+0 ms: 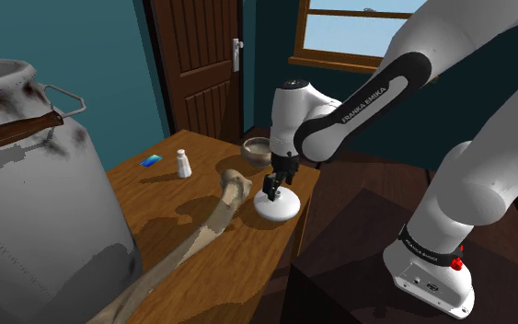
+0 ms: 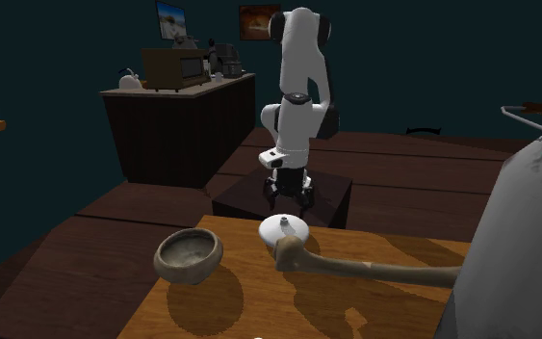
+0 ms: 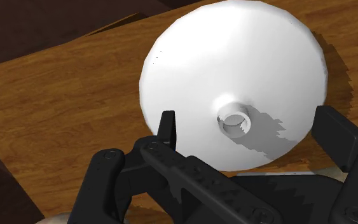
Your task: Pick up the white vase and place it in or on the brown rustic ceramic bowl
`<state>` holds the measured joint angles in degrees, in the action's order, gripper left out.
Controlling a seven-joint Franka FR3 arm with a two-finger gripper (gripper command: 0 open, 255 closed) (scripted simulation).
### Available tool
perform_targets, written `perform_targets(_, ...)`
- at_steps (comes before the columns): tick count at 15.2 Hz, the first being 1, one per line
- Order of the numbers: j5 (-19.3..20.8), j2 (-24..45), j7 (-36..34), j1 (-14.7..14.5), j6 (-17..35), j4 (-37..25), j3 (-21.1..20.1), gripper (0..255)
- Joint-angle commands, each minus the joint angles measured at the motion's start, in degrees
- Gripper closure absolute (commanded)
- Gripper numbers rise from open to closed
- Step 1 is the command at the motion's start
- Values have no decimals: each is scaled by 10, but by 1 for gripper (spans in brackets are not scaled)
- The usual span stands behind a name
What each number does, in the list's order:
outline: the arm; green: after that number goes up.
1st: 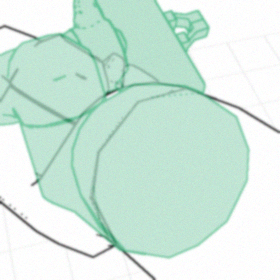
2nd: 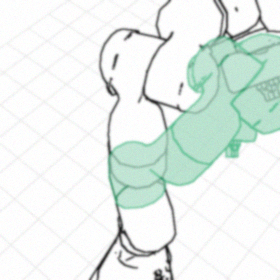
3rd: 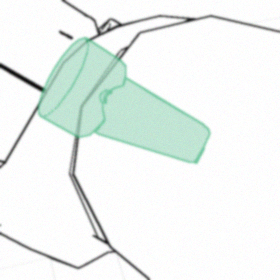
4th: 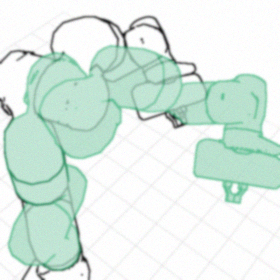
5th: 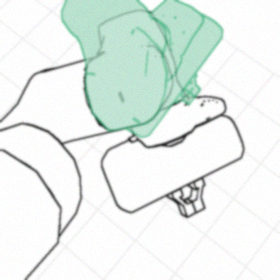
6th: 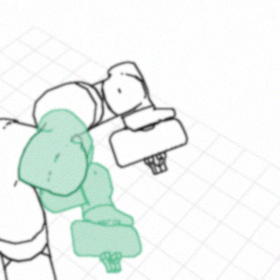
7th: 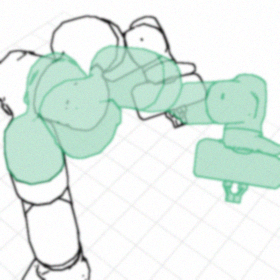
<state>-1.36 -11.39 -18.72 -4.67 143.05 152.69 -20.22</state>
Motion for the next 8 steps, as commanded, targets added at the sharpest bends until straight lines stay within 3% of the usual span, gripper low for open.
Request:
perform_targets(1, 8, 15, -6, 3, 19, 3, -2, 0)
perform_targets(8, 10, 20, -8, 4, 24, 4, -3, 0)
